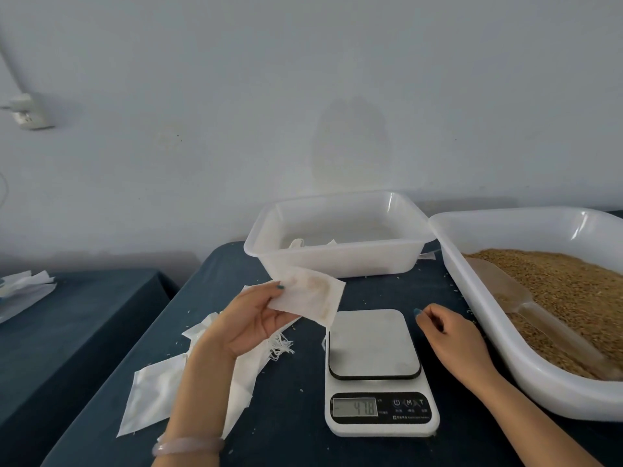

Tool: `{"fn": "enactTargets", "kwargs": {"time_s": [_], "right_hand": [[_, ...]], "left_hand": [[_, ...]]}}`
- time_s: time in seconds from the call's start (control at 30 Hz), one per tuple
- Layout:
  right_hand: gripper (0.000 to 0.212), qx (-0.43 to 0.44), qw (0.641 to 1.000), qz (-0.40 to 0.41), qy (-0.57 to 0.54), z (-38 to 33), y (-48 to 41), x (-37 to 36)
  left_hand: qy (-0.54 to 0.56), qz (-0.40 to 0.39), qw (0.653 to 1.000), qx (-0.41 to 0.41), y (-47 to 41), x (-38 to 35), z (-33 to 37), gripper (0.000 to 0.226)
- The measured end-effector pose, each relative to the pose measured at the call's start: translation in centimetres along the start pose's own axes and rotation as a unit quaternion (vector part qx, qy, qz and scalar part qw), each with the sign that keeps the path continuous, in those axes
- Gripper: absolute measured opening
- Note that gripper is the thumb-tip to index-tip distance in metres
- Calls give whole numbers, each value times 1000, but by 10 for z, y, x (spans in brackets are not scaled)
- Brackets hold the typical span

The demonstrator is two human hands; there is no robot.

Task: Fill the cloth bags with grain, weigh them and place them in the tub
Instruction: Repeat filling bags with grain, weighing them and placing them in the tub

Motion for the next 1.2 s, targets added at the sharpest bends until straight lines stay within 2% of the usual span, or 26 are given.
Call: {"fn": "enactTargets", "kwargs": {"time_s": [0.17,0.3,0.4,0.47,0.57,0.63,0.77,0.87,0.93,1.0,1.07,1.2], "right_hand": [[33,-3,1000,-2,-3,-1,0,1],[32,1,1000,1,-21,-5,0,3],[31,23,997,16,-71,-18,1,9],[35,16,986,-9,-163,-32,3,10],[42,-32,956,-54,-286,-51,7,8],[41,-52,952,-47,-298,-52,6,8],[13,-78,947,-26,-309,-46,2,9],[10,-64,955,-24,-290,-51,-5,10],[9,-53,960,-26,-275,-58,-11,11],[10,-39,966,-17,-254,-66,-16,13],[15,-19,976,-16,-217,-74,-20,15],[20,22,982,-55,-178,-94,-18,14]], "left_hand": [[21,-70,997,32,7,-35,-9,33],[46,-83,994,45,8,-53,-14,34],[82,-72,992,59,3,-66,-23,34],[71,-62,994,55,-2,-77,-31,36],[12,-53,998,29,-5,-93,-41,32],[-12,-42,999,11,-7,-97,-47,35],[-36,-25,998,-32,-9,-94,-54,34],[-51,12,994,-95,-10,-87,-51,24],[-86,47,985,-139,-8,-81,-47,29],[-149,53,967,-200,-4,-80,-40,43],[-213,25,934,-285,3,-85,-34,62],[-382,-42,799,-462,18,-101,-32,99]]}}
Point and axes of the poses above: each hand's wrist, its own y-axis away from the middle knuckle, its own x-axis out of the back of the hand, z = x × y, the point moved 6 cm from there along -y, towards the middle knuckle, and after that the axes turned 14 degrees about z, right-handed, at the moved point
